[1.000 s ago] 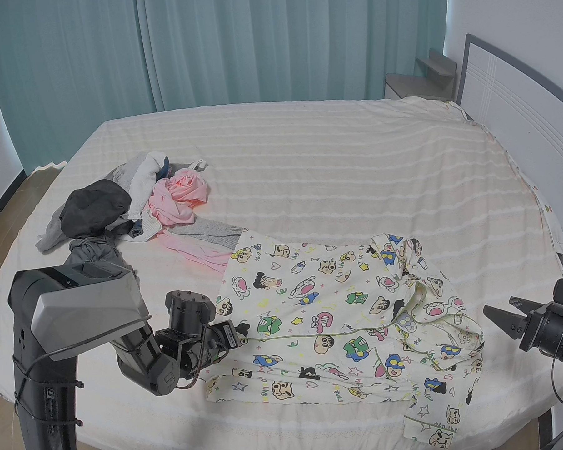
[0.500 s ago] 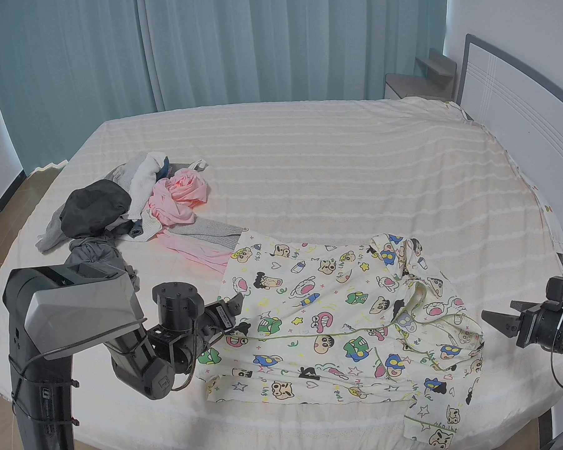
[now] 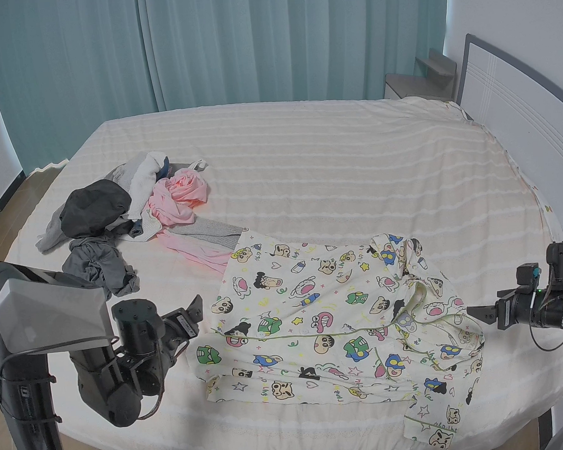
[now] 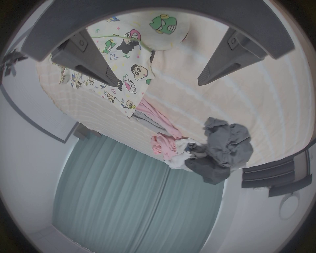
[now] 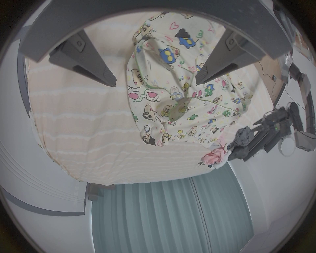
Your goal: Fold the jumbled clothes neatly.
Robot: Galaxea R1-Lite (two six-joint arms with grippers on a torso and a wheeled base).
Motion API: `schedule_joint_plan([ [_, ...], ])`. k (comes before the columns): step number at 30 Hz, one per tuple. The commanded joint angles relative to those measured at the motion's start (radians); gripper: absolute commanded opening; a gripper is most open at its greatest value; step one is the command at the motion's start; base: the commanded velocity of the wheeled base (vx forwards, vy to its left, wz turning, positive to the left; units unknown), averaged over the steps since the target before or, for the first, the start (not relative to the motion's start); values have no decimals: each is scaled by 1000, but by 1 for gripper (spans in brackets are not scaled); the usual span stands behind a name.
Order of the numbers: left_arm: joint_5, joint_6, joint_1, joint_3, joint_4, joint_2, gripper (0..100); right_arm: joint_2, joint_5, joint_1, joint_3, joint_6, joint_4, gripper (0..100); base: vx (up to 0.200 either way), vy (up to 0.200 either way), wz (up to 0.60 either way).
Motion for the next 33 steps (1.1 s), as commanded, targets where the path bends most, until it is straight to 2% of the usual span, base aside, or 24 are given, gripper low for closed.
schedule_joint_plan([
  [1,13,-186,16,186,-43,-229,100,243,-5,-10,-166,-86,50,100,0,0,0],
  [6,5,-255,11,252,-42,-358,100,300,-25,3,-269,-129,161,100,0,0,0],
  [11,2,-259,10,255,-41,-370,100,315,-34,2,-343,-196,262,100,0,0,0],
  [16,2,-264,7,263,-41,-371,100,332,-103,30,-436,-264,388,100,0,0,0],
  [27,2,-262,2,269,-42,-370,100,425,-209,99,-467,-386,393,100,0,0,0],
  [33,2,-262,2,269,-42,-368,100,455,-244,134,-515,-396,396,100,0,0,0],
])
